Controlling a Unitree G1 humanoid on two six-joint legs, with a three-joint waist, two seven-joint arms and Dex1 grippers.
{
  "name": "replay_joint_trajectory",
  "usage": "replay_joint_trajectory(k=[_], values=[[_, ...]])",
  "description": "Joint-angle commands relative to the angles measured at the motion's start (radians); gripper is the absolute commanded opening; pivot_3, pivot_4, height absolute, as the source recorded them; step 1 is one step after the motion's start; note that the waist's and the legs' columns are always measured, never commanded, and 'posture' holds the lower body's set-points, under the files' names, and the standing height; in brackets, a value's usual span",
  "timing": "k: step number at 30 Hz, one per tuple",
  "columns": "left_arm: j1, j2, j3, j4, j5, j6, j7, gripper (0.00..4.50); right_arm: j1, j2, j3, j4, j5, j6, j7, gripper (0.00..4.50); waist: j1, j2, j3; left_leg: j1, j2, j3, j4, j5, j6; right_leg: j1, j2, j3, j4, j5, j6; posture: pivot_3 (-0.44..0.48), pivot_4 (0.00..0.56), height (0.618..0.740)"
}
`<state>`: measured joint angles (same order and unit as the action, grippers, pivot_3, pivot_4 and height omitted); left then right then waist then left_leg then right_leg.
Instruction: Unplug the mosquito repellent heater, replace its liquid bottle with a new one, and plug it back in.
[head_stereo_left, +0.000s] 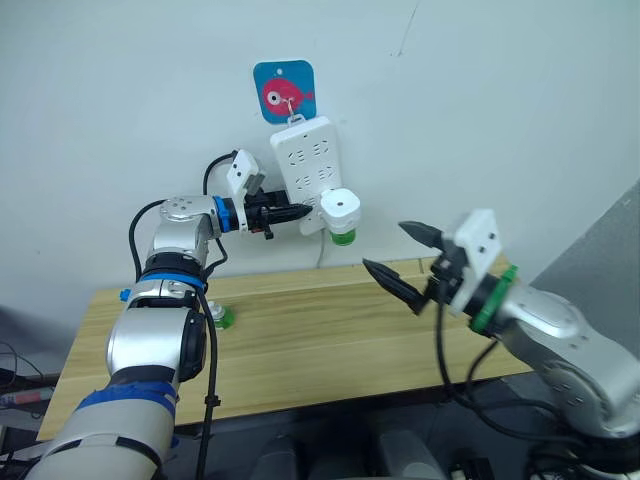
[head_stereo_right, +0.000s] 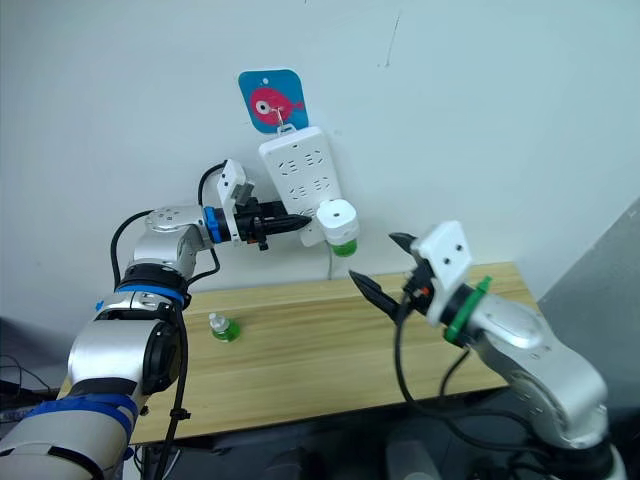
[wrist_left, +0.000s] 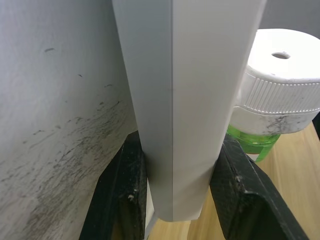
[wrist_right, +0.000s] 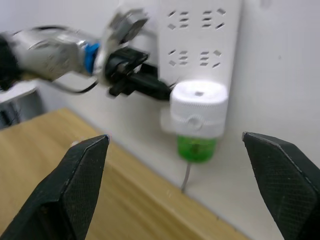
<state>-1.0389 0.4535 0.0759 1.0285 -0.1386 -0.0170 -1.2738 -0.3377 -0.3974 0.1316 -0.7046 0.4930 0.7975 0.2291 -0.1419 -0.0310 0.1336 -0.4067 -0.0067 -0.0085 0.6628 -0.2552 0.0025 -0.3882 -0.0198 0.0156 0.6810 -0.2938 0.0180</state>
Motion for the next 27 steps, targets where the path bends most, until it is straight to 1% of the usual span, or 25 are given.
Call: replay_joint_trajectory(k=[1,4,7,14,21,24,27], values=[[0.017,-0.007,-0.014,-0.077,-0.014,0.011,-0.021,1.34,-0.071,0.060,0.078,0.030,-0.109,-0.008,-0.089,4.50,0.001,0.001,0.000,-0.001,0.000,-0.001,0.000,0.000,0.000,-0.001,0.000,0.000,0.000,0.000,0.000,-0.268,0.149,0.740],[0.036,-0.004,-0.016,-0.112,-0.019,0.029,-0.020,1.34,-0.131,0.143,0.123,0.086,-0.180,0.028,-0.170,4.50,0.000,0.001,0.001,-0.002,-0.001,-0.002,0.000,0.000,0.000,-0.001,0.000,0.000,0.000,0.000,0.000,-0.256,0.148,0.740],[0.048,-0.003,-0.020,-0.138,-0.023,0.042,-0.015,1.34,-0.172,0.200,0.143,0.128,-0.228,0.054,-0.206,4.50,0.000,0.002,0.001,-0.002,-0.001,-0.004,0.000,0.000,0.000,-0.001,0.000,-0.001,0.000,0.000,0.000,-0.247,0.145,0.740],[0.068,-0.004,-0.025,-0.184,-0.028,0.060,-0.010,1.34,-0.251,0.287,0.138,0.249,-0.273,0.087,-0.213,4.50,-0.001,0.002,0.001,-0.003,-0.001,-0.005,0.000,0.000,0.000,-0.001,0.000,-0.002,0.001,0.000,0.000,-0.239,0.141,0.740],[0.071,-0.006,-0.026,-0.196,-0.029,0.068,-0.006,1.34,-0.294,0.333,0.114,0.345,-0.291,0.054,-0.186,4.50,-0.001,0.003,0.001,-0.003,-0.001,-0.005,0.000,0.000,0.000,-0.001,0.000,-0.002,0.000,0.000,0.000,-0.237,0.142,0.740],[0.072,-0.006,-0.026,-0.199,-0.029,0.071,-0.006,1.34,-0.300,0.346,0.101,0.365,-0.291,0.043,-0.172,3.91,-0.001,0.003,0.001,-0.003,-0.001,-0.006,-0.001,0.000,0.000,-0.001,0.000,-0.003,0.001,0.000,0.000,-0.237,0.142,0.740],[0.073,-0.007,-0.025,-0.200,-0.031,0.072,-0.004,1.34,-0.304,0.355,0.094,0.379,-0.287,0.043,-0.159,2.94,-0.001,0.003,0.002,-0.003,-0.001,-0.006,-0.001,0.000,0.000,-0.001,0.000,-0.003,0.001,0.000,0.000,-0.237,0.142,0.740]])
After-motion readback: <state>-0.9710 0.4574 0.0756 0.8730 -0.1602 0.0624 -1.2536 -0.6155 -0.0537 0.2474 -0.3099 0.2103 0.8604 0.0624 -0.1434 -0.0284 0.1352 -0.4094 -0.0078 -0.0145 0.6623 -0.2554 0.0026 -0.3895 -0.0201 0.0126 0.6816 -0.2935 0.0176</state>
